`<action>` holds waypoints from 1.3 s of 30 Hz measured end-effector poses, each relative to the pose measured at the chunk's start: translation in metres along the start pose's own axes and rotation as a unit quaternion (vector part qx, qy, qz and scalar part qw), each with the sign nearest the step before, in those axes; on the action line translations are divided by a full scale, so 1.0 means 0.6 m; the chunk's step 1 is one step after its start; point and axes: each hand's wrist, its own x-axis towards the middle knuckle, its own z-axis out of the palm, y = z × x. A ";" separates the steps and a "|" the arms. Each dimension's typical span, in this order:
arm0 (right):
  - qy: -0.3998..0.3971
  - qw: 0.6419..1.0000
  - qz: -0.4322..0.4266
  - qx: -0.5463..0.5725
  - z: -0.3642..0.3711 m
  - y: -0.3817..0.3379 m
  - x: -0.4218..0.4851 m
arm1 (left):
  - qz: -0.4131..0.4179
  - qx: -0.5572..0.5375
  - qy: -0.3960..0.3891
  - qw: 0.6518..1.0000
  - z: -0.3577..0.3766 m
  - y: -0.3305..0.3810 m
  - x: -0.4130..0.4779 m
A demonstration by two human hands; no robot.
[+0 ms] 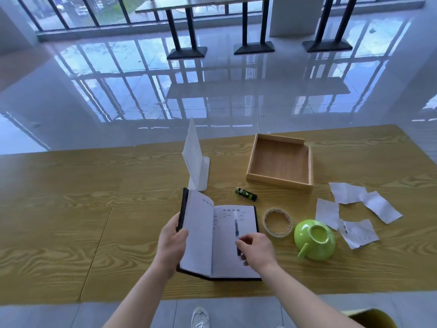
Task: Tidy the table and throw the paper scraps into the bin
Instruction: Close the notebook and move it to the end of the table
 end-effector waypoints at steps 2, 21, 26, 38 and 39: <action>-0.007 1.000 -0.001 -0.008 0.019 -0.016 0.008 | -0.002 -0.010 0.014 1.000 -0.009 -0.008 -0.004; -0.080 0.992 0.020 0.095 0.109 -0.021 0.038 | -0.022 -0.023 0.011 0.999 0.016 -0.021 -0.011; -0.064 0.975 0.053 0.206 0.078 -0.004 0.036 | -0.010 0.018 -0.008 1.000 0.050 -0.013 -0.011; 0.095 0.990 0.061 0.089 -0.024 0.083 0.026 | 0.055 0.226 0.022 0.972 0.145 -0.001 -0.014; 0.080 0.990 0.063 0.102 -0.023 0.084 0.025 | 0.063 0.242 0.024 0.968 0.154 -0.003 -0.013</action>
